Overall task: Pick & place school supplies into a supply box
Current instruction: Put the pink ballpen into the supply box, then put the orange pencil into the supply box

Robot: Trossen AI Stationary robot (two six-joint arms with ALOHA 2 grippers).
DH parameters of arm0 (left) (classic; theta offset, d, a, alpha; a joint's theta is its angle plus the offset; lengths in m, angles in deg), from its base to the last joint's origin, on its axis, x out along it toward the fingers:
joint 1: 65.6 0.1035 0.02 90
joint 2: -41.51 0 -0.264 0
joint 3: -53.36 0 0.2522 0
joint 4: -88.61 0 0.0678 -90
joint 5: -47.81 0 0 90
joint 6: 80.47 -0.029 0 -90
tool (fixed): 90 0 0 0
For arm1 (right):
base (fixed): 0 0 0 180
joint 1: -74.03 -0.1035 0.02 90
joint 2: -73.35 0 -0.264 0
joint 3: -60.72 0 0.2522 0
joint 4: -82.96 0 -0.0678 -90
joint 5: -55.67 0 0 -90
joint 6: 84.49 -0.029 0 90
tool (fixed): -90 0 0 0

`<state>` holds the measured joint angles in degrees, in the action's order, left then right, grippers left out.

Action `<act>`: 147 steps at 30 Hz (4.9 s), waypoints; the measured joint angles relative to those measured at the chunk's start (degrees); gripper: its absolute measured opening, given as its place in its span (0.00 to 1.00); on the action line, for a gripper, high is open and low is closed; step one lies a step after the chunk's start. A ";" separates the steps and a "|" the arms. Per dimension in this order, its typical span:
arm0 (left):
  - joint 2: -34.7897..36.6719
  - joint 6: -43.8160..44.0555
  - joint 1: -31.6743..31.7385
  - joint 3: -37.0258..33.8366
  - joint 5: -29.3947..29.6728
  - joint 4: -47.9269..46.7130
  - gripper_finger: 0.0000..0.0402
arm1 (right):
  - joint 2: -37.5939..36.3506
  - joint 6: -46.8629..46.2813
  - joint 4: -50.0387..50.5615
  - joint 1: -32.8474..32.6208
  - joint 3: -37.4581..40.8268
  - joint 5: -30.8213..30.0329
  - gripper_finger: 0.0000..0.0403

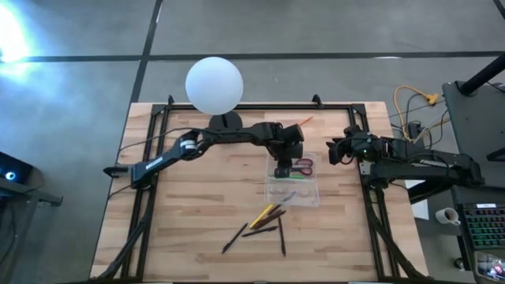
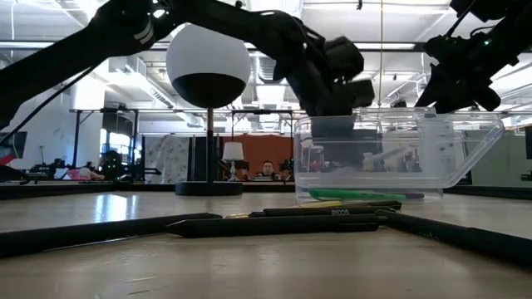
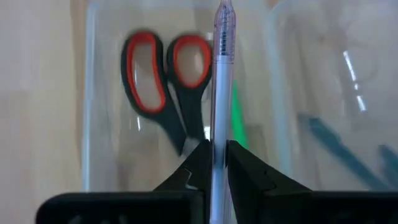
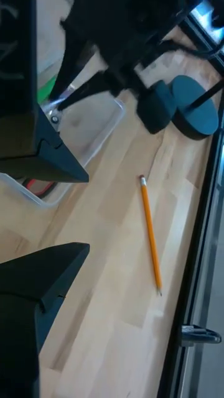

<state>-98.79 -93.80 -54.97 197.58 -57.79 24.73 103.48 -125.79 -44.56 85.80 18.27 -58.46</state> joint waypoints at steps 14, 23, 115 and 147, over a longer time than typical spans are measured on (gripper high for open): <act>2.74 4.90 -0.04 0.62 13.92 -1.45 0.38 | 0.15 1.23 0.01 0.00 -0.02 0.12 0.40; 3.76 10.68 3.11 4.57 20.27 -0.27 0.40 | -0.47 1.42 -0.01 0.00 -0.21 0.43 0.40; -0.86 38.50 9.66 -5.03 19.15 11.86 0.31 | 62.98 53.75 11.88 41.63 -37.14 23.17 0.44; -0.99 38.17 8.68 -9.43 20.89 20.87 0.31 | 74.14 32.63 -1.27 45.97 -37.41 31.68 0.04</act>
<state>-99.78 -55.62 -46.28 188.15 -36.90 45.60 177.62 -93.16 -45.83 131.77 -19.14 -26.78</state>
